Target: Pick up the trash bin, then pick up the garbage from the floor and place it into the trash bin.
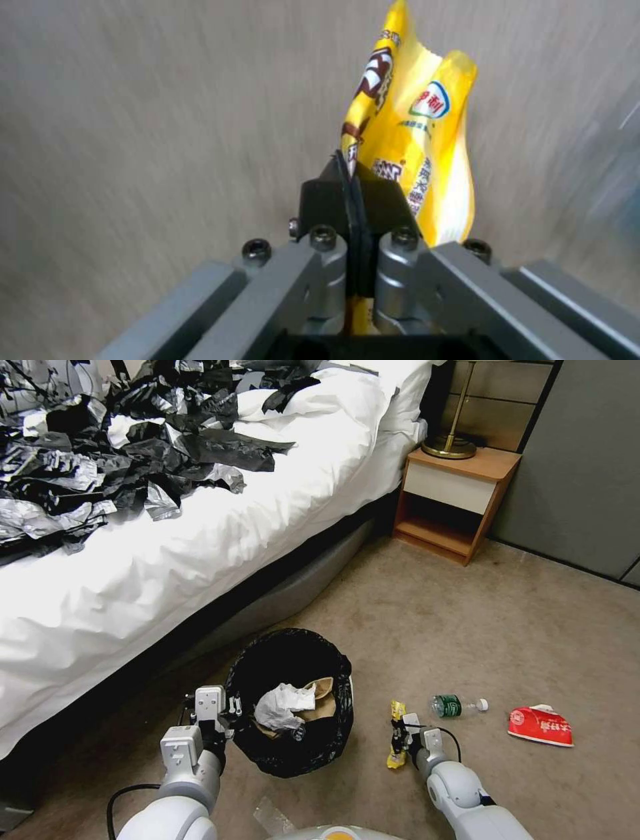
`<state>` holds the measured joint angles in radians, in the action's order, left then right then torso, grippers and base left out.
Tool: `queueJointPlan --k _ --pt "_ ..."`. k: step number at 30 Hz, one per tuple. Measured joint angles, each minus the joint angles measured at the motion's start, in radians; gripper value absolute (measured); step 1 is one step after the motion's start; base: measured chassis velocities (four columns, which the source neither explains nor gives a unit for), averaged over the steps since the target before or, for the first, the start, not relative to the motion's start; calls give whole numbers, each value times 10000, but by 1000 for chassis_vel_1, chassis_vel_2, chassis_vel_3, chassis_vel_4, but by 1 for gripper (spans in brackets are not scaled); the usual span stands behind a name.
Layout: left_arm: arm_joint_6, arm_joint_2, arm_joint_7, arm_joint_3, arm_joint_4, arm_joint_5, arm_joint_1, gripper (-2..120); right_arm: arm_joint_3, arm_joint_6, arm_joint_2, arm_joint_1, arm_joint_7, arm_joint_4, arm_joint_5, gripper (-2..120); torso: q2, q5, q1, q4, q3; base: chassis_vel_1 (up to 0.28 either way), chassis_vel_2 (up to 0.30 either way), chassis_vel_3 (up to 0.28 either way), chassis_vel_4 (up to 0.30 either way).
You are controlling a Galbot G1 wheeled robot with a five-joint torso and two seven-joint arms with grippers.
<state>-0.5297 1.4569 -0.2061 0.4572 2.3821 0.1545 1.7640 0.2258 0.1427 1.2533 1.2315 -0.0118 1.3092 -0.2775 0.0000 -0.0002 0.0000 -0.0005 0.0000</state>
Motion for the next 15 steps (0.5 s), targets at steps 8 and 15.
queueJointPlan --k 8,15 --pt "-28 -62 -4 -103 -52 57 13 0 529 -2915 -684 895 -1032 3667 -655 0 -1 2 0 3 0 0 0 0 0" --pt "-49 -71 1 -249 -60 23 165 0 714 -3538 -1974 675 -3372 8634 -2702 0 0 5 0 6 -1 0 0 0 0"
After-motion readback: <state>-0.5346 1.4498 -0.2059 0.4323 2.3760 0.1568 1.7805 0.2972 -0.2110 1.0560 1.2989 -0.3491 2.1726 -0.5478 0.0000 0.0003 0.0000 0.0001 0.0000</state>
